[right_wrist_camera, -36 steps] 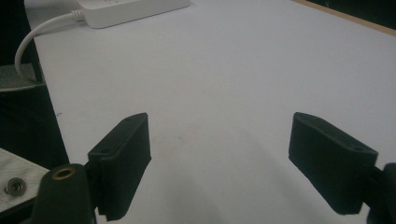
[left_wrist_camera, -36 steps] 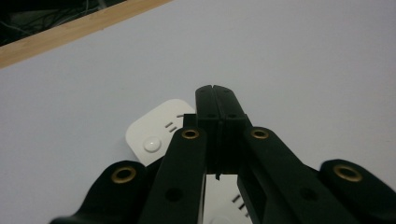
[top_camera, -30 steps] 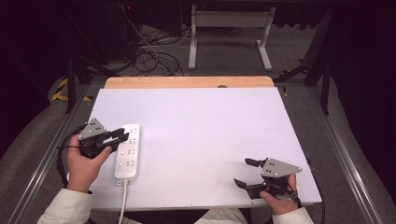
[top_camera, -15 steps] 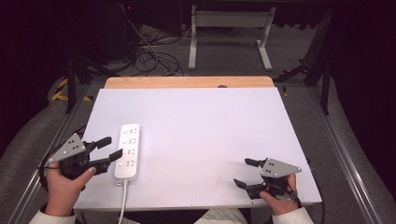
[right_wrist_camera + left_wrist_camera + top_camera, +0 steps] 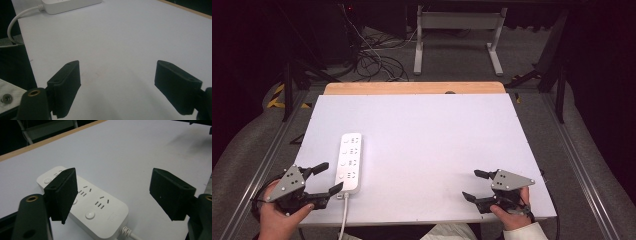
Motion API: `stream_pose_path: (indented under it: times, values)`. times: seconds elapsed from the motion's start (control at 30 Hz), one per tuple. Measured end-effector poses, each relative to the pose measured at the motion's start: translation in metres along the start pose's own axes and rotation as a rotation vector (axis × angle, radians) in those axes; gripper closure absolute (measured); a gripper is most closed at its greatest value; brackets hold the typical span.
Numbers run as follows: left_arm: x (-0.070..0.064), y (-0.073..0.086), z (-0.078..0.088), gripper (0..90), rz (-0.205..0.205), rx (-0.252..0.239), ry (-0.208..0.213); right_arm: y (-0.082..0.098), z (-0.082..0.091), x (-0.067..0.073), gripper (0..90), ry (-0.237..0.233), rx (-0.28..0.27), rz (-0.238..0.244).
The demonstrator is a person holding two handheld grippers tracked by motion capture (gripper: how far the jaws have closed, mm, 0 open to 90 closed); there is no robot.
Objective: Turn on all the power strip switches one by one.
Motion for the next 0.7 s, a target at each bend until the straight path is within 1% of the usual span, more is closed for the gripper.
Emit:
stream_pose_path:
  times: [0.1, 0.13, 0.17, 0.2, 0.23, 0.27, 0.3, 0.37, 0.4, 0.47, 0.57, 0.7]
  values:
    - [-0.003, 0.009, 0.001, 20.5, 0.007, -0.012, -0.009, 0.000, 0.000, 0.000, 21.7, 0.000, 0.003, 0.001]
    - [-0.004, 0.014, 0.001, 19.9, 0.018, -0.008, -0.013, 0.001, 0.000, 0.000, 21.8, 0.000, 0.004, 0.001]
    - [-0.004, 0.017, 0.002, 19.5, 0.021, -0.009, -0.028, 0.001, 0.000, 0.000, 21.7, -0.002, 0.003, 0.000]
    - [-0.003, 0.021, 0.003, 19.2, 0.031, -0.007, -0.058, 0.001, 0.000, -0.001, 21.7, 0.000, 0.005, 0.003]
    - [-0.002, 0.024, 0.004, 19.3, 0.046, -0.002, -0.079, 0.001, 0.000, -0.001, 21.7, 0.001, 0.004, -0.002]
    - [-0.002, 0.027, 0.005, 18.9, 0.058, -0.002, -0.087, 0.002, 0.000, -0.002, 21.7, 0.001, 0.003, -0.002]
    - [-0.001, 0.030, 0.006, 18.5, 0.062, -0.003, -0.100, 0.002, 0.000, -0.002, 21.7, 0.002, 0.003, -0.008]
    - [0.002, 0.036, 0.008, 18.3, 0.054, 0.011, -0.129, 0.002, 0.000, -0.003, 21.7, 0.001, 0.004, -0.008]
    - [0.003, 0.037, 0.009, 18.2, 0.061, 0.008, -0.138, 0.003, 0.000, -0.003, 21.7, 0.002, 0.005, -0.009]
    - [0.004, 0.040, 0.009, 18.4, 0.071, 0.010, -0.144, 0.003, 0.000, -0.003, 21.7, 0.000, 0.006, -0.011]
    - [0.004, 0.041, 0.008, 18.5, 0.069, 0.014, -0.141, 0.004, 0.000, -0.005, 21.7, 0.004, 0.009, -0.011]
    - [0.006, 0.042, 0.006, 19.3, 0.041, 0.015, -0.130, 0.006, 0.000, -0.009, 21.7, 0.010, 0.012, -0.021]
Point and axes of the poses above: each handheld gripper's, and its own axes: z roughly backward along the jaws, y roughly out of its underside, x roughly to its left, the point moved 8 cm from there along -z, roughly forward along the jaws, and after that the axes turned 8 degrees about -x, right-handed, at the moved point
